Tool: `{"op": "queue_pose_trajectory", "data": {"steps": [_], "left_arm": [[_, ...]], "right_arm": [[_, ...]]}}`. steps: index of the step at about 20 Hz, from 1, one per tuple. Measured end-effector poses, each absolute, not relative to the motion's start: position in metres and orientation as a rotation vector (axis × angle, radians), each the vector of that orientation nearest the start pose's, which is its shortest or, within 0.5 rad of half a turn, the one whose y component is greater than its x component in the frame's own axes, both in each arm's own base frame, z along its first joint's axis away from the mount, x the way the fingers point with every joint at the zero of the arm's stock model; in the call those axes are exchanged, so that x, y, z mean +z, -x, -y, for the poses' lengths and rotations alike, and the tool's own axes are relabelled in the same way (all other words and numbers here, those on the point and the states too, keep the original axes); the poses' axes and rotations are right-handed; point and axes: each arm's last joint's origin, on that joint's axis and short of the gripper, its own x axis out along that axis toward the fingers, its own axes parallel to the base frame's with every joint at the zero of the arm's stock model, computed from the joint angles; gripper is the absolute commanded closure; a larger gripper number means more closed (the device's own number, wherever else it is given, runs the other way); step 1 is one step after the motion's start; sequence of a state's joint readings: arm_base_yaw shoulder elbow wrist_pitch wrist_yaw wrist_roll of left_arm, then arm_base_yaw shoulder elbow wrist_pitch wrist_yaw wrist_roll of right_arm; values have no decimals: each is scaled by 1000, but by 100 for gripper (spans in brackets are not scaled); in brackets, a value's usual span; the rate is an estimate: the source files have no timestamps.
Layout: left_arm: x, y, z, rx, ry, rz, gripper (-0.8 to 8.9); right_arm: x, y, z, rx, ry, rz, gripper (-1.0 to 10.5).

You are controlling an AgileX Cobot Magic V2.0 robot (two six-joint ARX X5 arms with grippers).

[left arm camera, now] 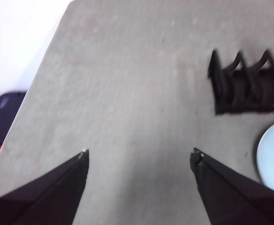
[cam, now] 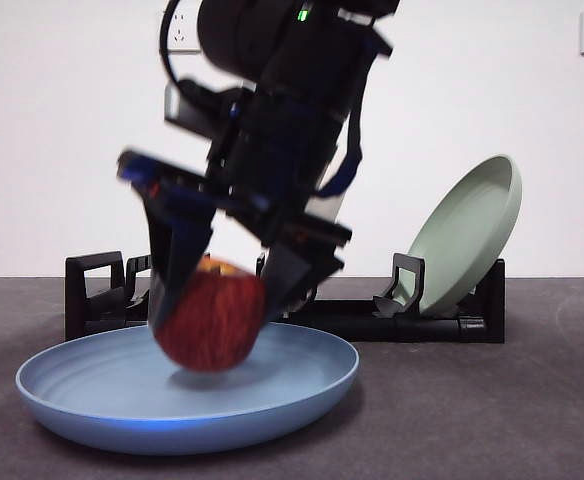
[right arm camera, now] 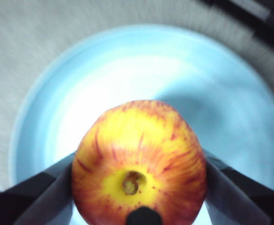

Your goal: Take the blue plate from the plate rack,put the plate on the table,take the apple from the table,put the apple in the plate

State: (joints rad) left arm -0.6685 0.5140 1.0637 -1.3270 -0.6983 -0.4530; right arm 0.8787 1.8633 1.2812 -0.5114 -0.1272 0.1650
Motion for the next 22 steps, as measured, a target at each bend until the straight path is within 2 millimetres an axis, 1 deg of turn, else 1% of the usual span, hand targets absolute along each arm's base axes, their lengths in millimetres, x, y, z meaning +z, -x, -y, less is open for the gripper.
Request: {"op": "queue_pose_trajectory", "data": {"steps": [1,3,4,5,6,8,9,10,17,19,21,22], "left_arm": [[349,-36,4,166,-42,-578,451],[349,-36,4,172,-26,-577,451],[349,-36,4,173,-24,-576,451],[349,-36,4,175,-20,-576,451],[349,-36,4,174,-19,-576,451],[349,-36,4,175,-19,-576,451],[349,-36,4,175,-19,-576,451],[349,-36,4,175,-19,-576,451],[349,-36,5,171,-18,-578,450],[348,-36,5,143,-15,-586,450],[350,-37,9,65,3,-580,450],[354,-39,12,20,24,-551,450]], "right_arm": [[181,-238,-295,803,290,-1133,958],[179,-237,-296,807,303,-1135,958],[179,-236,-297,813,309,-1133,945],[179,-235,-298,818,313,-1133,903],[179,-234,-299,823,317,-1134,803],[179,-232,-299,825,326,-1144,534],[179,-231,-299,824,328,-1149,460],[179,-231,-299,824,328,-1149,433],[178,-231,-298,821,332,-1159,433],[180,-232,-296,812,321,-1158,433],[193,-232,-292,811,301,-1132,436],[206,-230,-288,817,283,-1101,439]]}}
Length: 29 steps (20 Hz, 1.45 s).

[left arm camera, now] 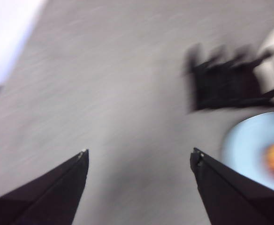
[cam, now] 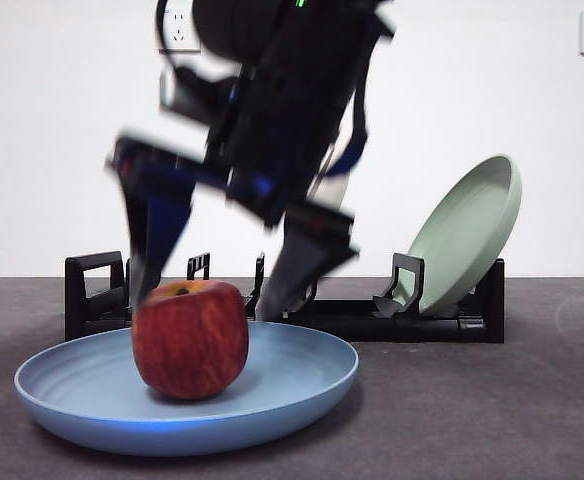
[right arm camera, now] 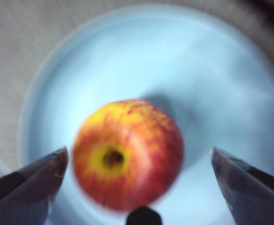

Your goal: Take the blue plate from the plate rack,put the plate on the table,take the apple from the table,put the apple in the plate

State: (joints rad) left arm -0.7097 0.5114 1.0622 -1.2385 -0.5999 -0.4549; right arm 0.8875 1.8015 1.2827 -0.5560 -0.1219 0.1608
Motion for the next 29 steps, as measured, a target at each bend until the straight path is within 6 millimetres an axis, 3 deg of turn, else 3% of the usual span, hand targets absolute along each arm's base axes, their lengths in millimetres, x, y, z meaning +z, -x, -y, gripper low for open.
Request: {"op": "queue_pose_trajectory", "data": {"steps": [5,8,9,13,14,18,21,24,29], "left_arm": [[368,-54,33,-221,34,-472,450],[374,-68,51,-379,10,-449,451],[375,-74,59,-448,0,-442,477],[376,-98,87,-627,-46,-435,733],[375,-104,93,-632,-56,-442,816],[364,-126,113,-637,-120,-491,823],[363,-129,116,-648,-159,-468,823],[357,-132,119,-650,-164,-441,823],[309,-139,124,-650,-162,-440,823]], "right_arm": [[283,-210,-254,789,231,-914,445],[315,-194,-229,736,226,-841,457],[326,-188,-218,710,224,-815,543],[350,-171,-180,552,277,-768,956],[353,-168,-172,515,292,-772,962],[364,-161,-150,461,274,-753,962],[362,-154,-139,456,240,-701,962],[340,-147,-131,462,214,-655,962],[291,-135,-123,540,147,-601,962]]}}
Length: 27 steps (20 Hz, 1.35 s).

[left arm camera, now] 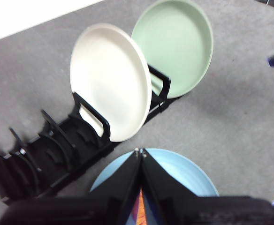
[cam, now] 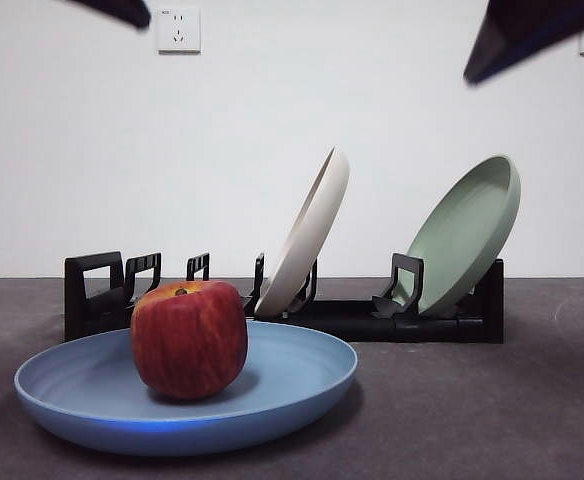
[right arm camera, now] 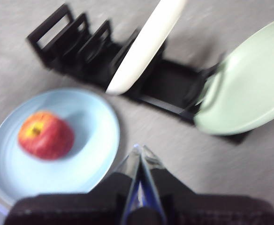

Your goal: Take the blue plate from the plate rack,put the plate on the table,take the apple from the table,put the apple in the plate

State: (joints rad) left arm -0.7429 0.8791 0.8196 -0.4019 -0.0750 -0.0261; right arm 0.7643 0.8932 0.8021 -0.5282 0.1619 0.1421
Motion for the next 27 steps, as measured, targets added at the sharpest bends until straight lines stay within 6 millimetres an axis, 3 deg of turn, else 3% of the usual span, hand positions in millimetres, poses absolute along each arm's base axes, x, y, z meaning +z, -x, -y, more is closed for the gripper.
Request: {"op": "queue_pose_trajectory", "data": {"steps": [3,6,19,25,27], "left_arm": [[276,-140,125,-649,-126,-407,823],[258,-140,126,-645,-114,-420,822],[259,-139,125,-639,-98,-423,816],[281,-132,88,-470,-144,-260,816],[277,-130,70,-414,-123,-234,816]], "right_arm": [[263,-132,-121,562,123,-599,962],[255,-133,-122,560,115,-599,962],[257,-132,-121,551,76,-600,962],[257,-132,-121,551,76,-600,962],[257,-132,-121,551,76,-600,962]]}}
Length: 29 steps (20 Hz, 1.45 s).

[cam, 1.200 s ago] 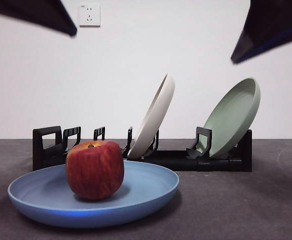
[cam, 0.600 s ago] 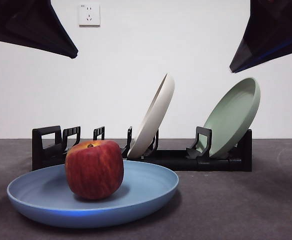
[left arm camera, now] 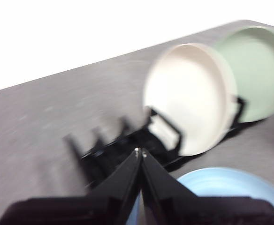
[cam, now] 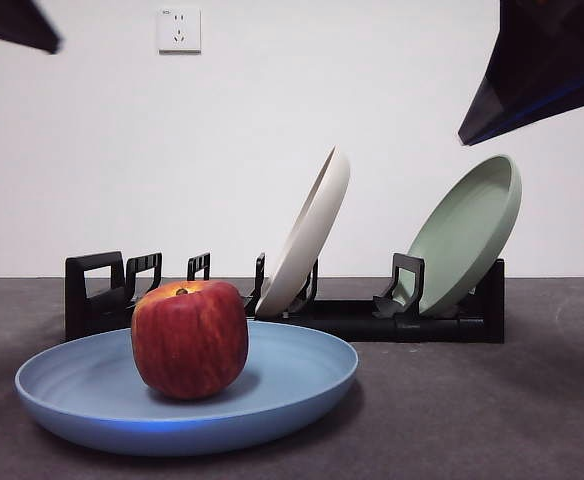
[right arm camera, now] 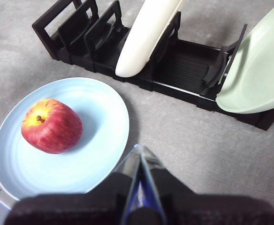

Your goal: Take the blue plate from the plate rack,put the plate on the table,take the apple from the table,put the apple in the plate

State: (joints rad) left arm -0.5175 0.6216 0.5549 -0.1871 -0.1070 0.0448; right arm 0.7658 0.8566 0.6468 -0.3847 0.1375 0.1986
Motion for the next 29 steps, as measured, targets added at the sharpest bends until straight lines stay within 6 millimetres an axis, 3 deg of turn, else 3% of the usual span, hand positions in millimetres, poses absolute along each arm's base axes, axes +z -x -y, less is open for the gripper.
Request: {"op": "queue_pose_trajectory", "data": {"steps": [6,12,18,22,29], "left_arm": [[226,-113,29,-220,-65,-136,816],[177,-102,8,-68,-39,-92,816],[161,-99,4,-30,-28,-87,816],[151,-95,4,-30,-19,-175,816],[151,-95,4,-42,15,-175,816]], "right_arm": [[257,-132,-121,551,76,-600,962],[257,-132,-121,551,76,-600,962],[257,-132,-121,551,76,-600,962],[257,-132,-121,551,76,-600,962],[257,-132,-121,551,76,-600,962]]}}
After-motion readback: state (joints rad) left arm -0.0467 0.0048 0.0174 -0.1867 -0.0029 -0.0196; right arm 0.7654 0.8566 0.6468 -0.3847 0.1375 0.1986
